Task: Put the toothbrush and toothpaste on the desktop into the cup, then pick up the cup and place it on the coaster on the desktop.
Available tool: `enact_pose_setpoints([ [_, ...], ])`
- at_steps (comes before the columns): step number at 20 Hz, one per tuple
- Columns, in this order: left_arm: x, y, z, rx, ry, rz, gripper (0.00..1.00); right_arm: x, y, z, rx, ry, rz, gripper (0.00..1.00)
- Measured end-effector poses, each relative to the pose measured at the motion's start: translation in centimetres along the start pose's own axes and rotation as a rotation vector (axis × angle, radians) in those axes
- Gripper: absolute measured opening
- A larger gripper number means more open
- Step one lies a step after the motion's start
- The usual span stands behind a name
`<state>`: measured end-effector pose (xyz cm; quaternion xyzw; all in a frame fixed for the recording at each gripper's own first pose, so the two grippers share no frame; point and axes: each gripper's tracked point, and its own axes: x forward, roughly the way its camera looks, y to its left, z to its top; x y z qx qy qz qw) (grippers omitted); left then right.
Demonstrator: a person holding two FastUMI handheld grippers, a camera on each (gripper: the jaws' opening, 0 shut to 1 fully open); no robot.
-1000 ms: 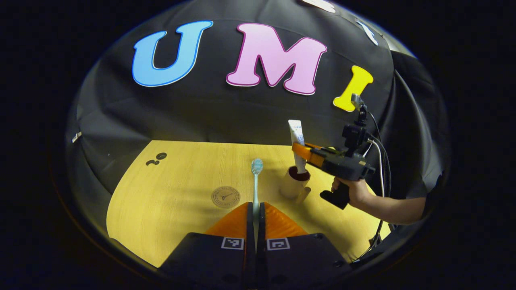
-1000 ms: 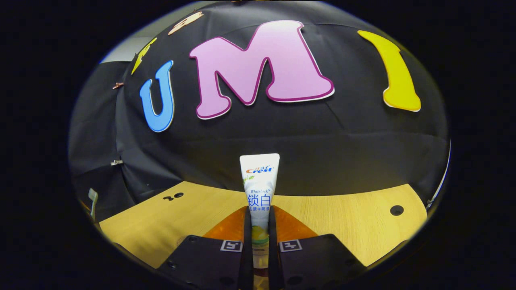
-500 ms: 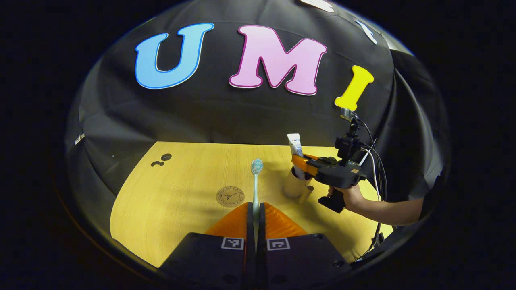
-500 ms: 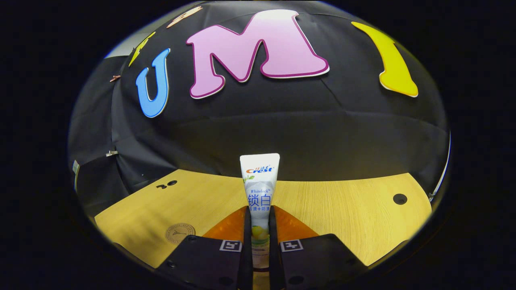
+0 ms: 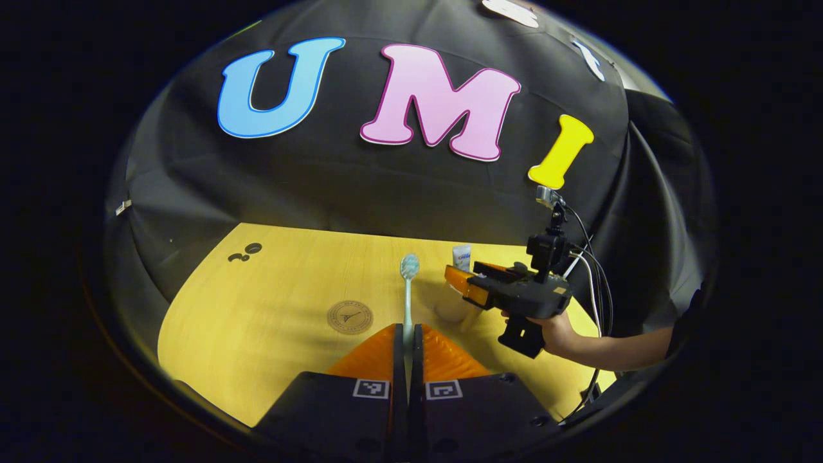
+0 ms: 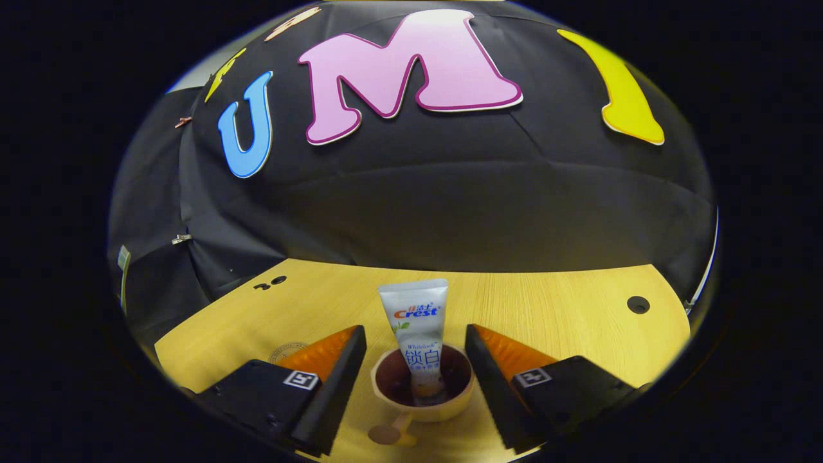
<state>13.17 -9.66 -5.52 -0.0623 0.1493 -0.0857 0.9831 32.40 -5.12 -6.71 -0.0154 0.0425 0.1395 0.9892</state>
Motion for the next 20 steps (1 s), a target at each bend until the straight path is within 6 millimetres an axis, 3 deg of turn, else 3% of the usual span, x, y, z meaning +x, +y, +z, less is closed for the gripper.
enact_pose_setpoints([
  [1,0.4,-0.5,0.3,-0.011,-0.020,-0.012,0.06,-0.7,-0.2,0.1,0.000,0.005,-0.006,0.99],
  [6,3.7,-3.8,3.9,-0.029,-0.138,-0.100,0.06,-4.5,-2.3,-0.5,0.000,0.011,-0.065,0.98],
  [12,10.0,-7.9,7.3,-0.042,-0.274,-0.243,0.06,-9.4,-2.9,-3.0,0.029,0.088,-0.037,0.98],
  [14,12.3,-9.0,7.9,-0.026,-0.301,-0.281,0.11,-10.5,-4.0,-4.0,0.013,0.117,-0.048,0.98],
  [15,13.4,-9.5,8.1,-0.012,-0.315,-0.294,0.06,-11.1,-4.4,-4.5,0.021,0.137,-0.053,0.98],
  [20,18.2,-11.6,8.4,0.022,-0.368,-0.357,0.06,-14.4,-6.6,-5.8,0.071,0.158,-0.122,0.98],
])
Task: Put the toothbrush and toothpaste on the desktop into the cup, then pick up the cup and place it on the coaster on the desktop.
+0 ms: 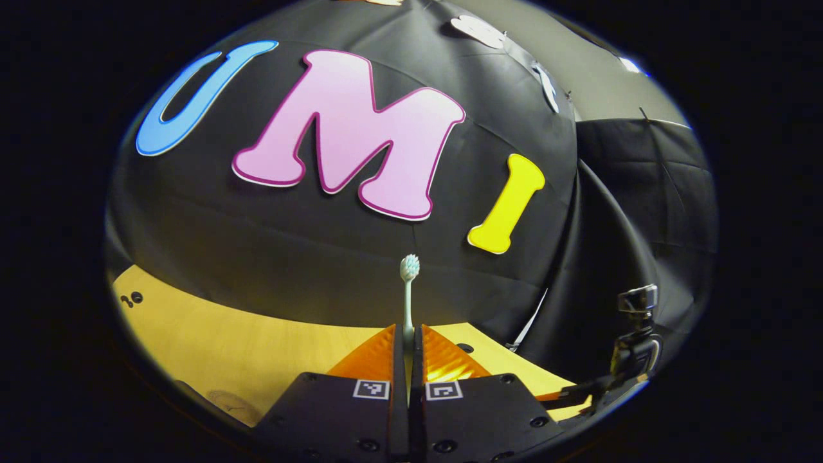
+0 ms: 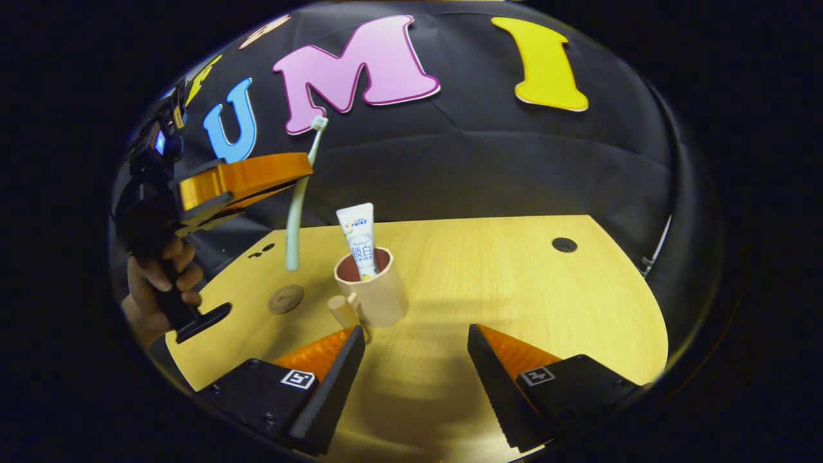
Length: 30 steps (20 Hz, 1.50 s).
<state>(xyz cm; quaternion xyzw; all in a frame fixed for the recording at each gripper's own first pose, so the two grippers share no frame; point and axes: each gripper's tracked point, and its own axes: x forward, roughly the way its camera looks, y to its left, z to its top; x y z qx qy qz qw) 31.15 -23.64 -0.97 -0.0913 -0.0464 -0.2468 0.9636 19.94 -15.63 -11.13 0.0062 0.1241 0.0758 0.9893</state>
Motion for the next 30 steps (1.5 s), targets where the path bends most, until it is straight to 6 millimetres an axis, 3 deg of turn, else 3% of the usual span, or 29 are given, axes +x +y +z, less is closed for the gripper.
enact_pose_setpoints([
  [4,3.0,0.1,-1.3,-0.013,-0.053,-0.034,0.06,-1.6,-1.5,-1.5,0.015,0.022,-0.027,0.98],
  [7,4.2,0.2,-3.0,0.006,-0.060,-0.042,0.06,-2.4,-2.8,-2.4,-0.010,0.029,-0.059,0.98],
  [16,3.9,0.4,-6.1,0.027,-0.070,-0.059,0.15,-2.3,-2.8,-3.6,-0.021,0.039,-0.077,0.98],
  [17,3.7,0.6,-6.6,0.029,-0.064,-0.053,0.19,-2.1,-2.6,-3.6,-0.020,0.039,-0.074,0.98],
  [18,3.3,0.7,-6.9,0.028,-0.059,-0.045,0.32,-1.9,-2.6,-3.7,-0.020,0.041,-0.075,0.98],
  [19,3.0,0.8,-7.3,0.023,-0.051,-0.039,0.38,-1.8,-2.6,-3.8,-0.019,0.043,-0.075,0.98],
  [20,2.8,0.7,-7.6,0.014,-0.045,-0.046,0.36,-1.7,-2.5,-3.7,-0.020,0.040,-0.075,0.98],
  [22,2.0,0.6,-8.0,0.028,-0.034,-0.043,0.58,-1.5,-2.5,-3.6,-0.024,0.033,-0.078,0.98],
  [25,0.7,0.9,-7.8,0.030,-0.017,-0.021,0.64,-1.1,-2.3,-3.4,-0.010,0.035,-0.077,0.98],
  [27,-0.8,0.9,-7.3,0.018,-0.015,-0.011,0.73,-1.0,-2.1,-2.9,-0.003,0.034,-0.074,0.98],
  [28,-1.9,1.2,-6.9,0.019,-0.013,0.004,0.89,-0.7,-1.9,-2.2,-0.002,0.028,-0.071,0.98],
  [30,-4.1,2.2,-6.5,0.028,0.005,0.049,0.96,-0.4,-1.4,-0.9,0.004,0.019,-0.061,0.98],
])
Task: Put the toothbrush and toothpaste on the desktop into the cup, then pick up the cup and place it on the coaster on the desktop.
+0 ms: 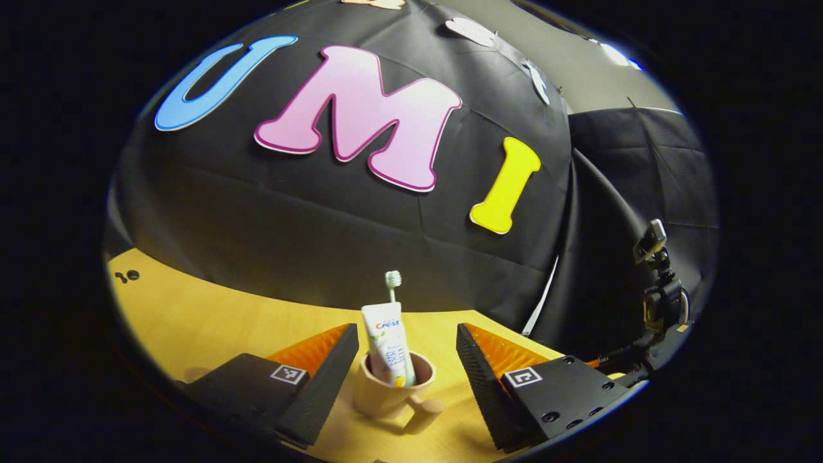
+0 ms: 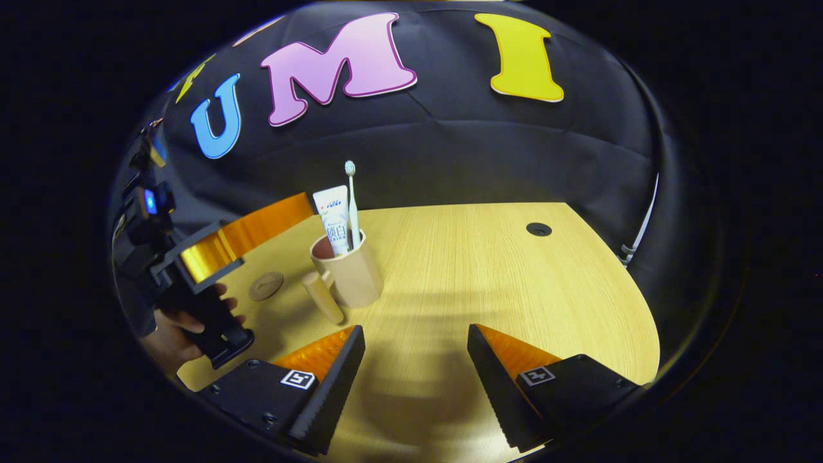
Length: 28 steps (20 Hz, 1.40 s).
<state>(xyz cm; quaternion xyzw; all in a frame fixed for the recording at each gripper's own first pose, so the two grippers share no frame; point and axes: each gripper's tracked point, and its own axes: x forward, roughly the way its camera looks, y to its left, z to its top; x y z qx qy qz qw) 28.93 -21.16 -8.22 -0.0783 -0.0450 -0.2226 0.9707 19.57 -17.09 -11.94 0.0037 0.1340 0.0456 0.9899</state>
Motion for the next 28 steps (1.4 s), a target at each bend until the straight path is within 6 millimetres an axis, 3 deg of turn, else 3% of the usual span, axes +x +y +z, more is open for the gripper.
enact_pose_setpoints([
  [5,-6.6,2.0,-0.1,-0.006,0.067,0.096,0.97,1.2,2.3,3.6,0.045,0.006,0.042,0.98],
  [10,-14.0,4.2,-1.3,-0.132,0.141,0.231,0.97,2.8,5.3,4.6,0.145,0.121,0.112,0.98],
  [15,-20.2,7.1,-2.4,-0.216,0.169,0.376,0.97,4.6,6.8,4.5,0.196,0.273,0.118,0.98],
  [23,-26.1,11.4,-1.1,-0.256,0.152,0.486,0.97,7.8,10.1,2.3,0.183,0.537,0.115,0.98],
  [26,-28.4,13.3,-1.6,-0.272,0.167,0.523,0.97,9.2,11.5,1.1,0.166,0.595,0.103,0.98],
  [28,-30.1,14.1,-1.9,-0.282,0.178,0.552,0.97,10.1,11.4,0.2,0.124,0.623,0.080,0.98],
])
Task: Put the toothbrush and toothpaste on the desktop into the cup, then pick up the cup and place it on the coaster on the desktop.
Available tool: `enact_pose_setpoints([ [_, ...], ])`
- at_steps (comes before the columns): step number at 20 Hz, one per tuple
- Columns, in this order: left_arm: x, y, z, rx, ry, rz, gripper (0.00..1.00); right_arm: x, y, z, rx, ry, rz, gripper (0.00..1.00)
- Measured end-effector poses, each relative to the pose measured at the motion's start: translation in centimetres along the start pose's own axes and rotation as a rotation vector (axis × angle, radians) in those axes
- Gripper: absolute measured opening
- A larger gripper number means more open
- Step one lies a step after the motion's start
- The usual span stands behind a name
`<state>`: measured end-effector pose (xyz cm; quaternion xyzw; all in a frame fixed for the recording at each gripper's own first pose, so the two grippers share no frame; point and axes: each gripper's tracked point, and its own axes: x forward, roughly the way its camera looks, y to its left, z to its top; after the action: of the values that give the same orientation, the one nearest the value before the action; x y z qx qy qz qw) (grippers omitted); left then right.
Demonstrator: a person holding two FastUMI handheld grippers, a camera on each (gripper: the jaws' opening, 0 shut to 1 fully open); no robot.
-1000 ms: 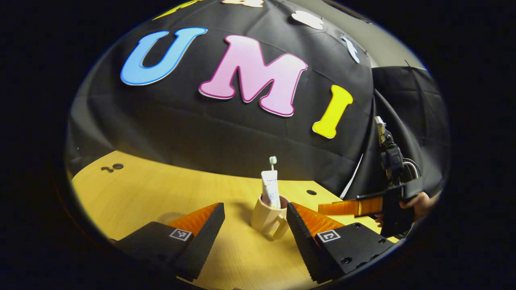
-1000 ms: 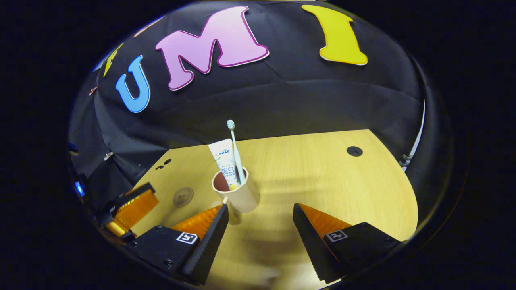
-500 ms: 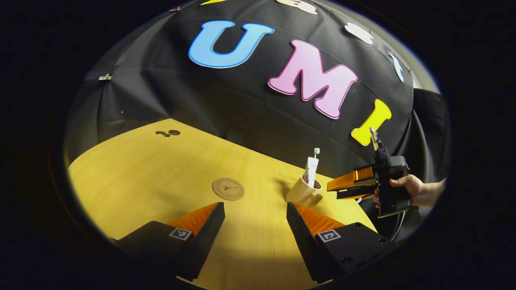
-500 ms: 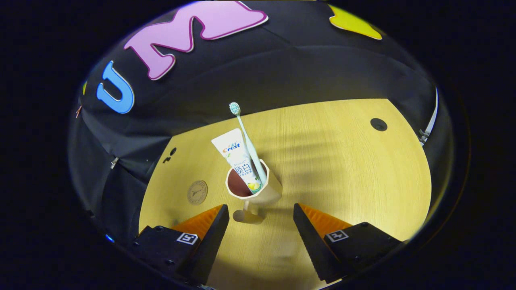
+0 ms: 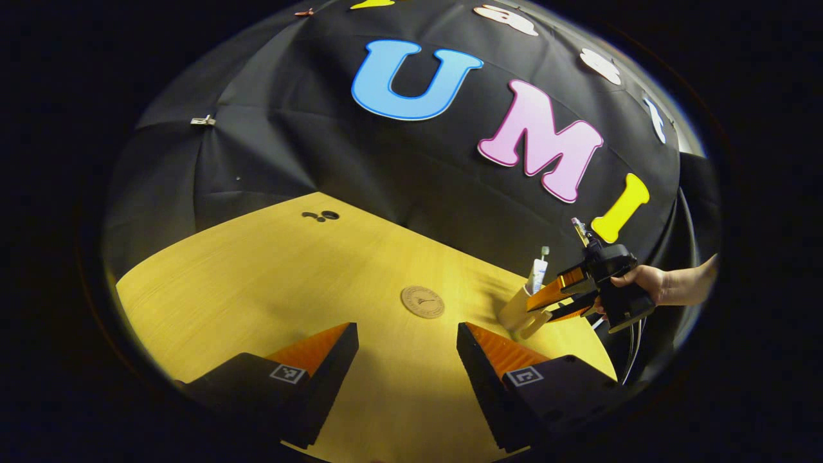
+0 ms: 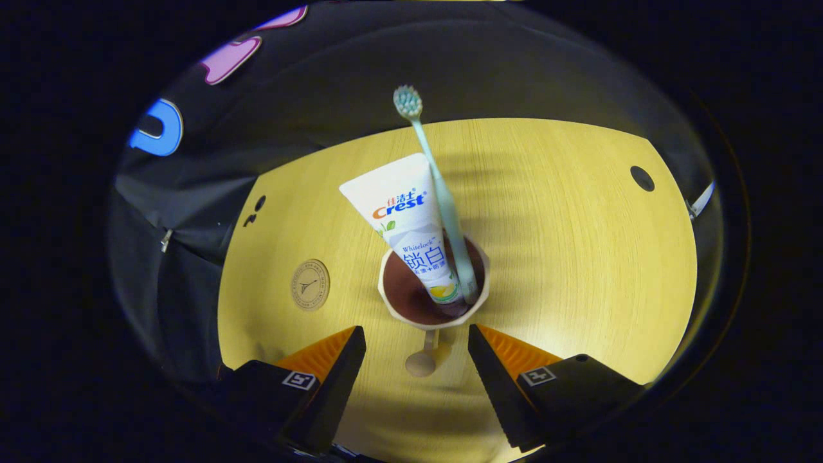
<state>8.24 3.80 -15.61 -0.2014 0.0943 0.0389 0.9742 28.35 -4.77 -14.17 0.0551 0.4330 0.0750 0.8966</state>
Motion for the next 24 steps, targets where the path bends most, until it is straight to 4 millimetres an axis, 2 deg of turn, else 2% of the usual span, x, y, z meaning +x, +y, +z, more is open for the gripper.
enact_pose_setpoints([
  [3,-1.3,1.8,-0.9,-0.011,0.028,0.035,0.97,1.8,-0.8,-0.6,-0.043,0.042,-0.054,0.98],
  [6,-1.9,2.6,-2.0,-0.050,0.063,0.051,0.97,3.3,-1.1,-1.4,-0.059,0.075,-0.082,0.97],
  [13,-2.4,1.5,-3.4,-0.021,0.098,0.033,0.97,4.5,-1.5,-1.6,-0.004,0.110,-0.094,0.96],
  [15,-2.5,1.5,-3.8,-0.026,0.112,0.033,0.97,4.7,-2.0,-1.7,-0.002,0.117,-0.110,0.90],
  [16,-2.6,1.7,-4.0,-0.031,0.117,0.035,0.97,4.7,-2.2,-1.8,0.000,0.119,-0.112,0.81],
  [17,-2.8,1.7,-4.2,-0.039,0.119,0.038,0.97,4.8,-2.3,-1.8,-0.003,0.122,-0.106,0.67],
  [18,-2.9,1.8,-4.4,-0.047,0.123,0.039,0.97,4.6,-2.1,-1.9,-0.009,0.123,-0.100,0.70],
  [19,-2.8,1.8,-4.6,-0.054,0.126,0.043,0.97,4.6,-1.8,-2.0,-0.013,0.127,-0.093,0.65],
  [20,-2.9,1.8,-4.7,-0.058,0.132,0.045,0.97,4.6,-1.6,-2.2,-0.010,0.139,-0.089,0.56],
  [22,-2.9,1.6,-4.9,-0.056,0.139,0.045,0.97,4.9,-1.4,-2.2,-0.008,0.141,-0.099,0.43],
  [24,-3.0,1.4,-4.9,-0.045,0.143,0.042,0.97,4.9,-1.5,-2.3,-0.016,0.141,-0.112,0.42],
])
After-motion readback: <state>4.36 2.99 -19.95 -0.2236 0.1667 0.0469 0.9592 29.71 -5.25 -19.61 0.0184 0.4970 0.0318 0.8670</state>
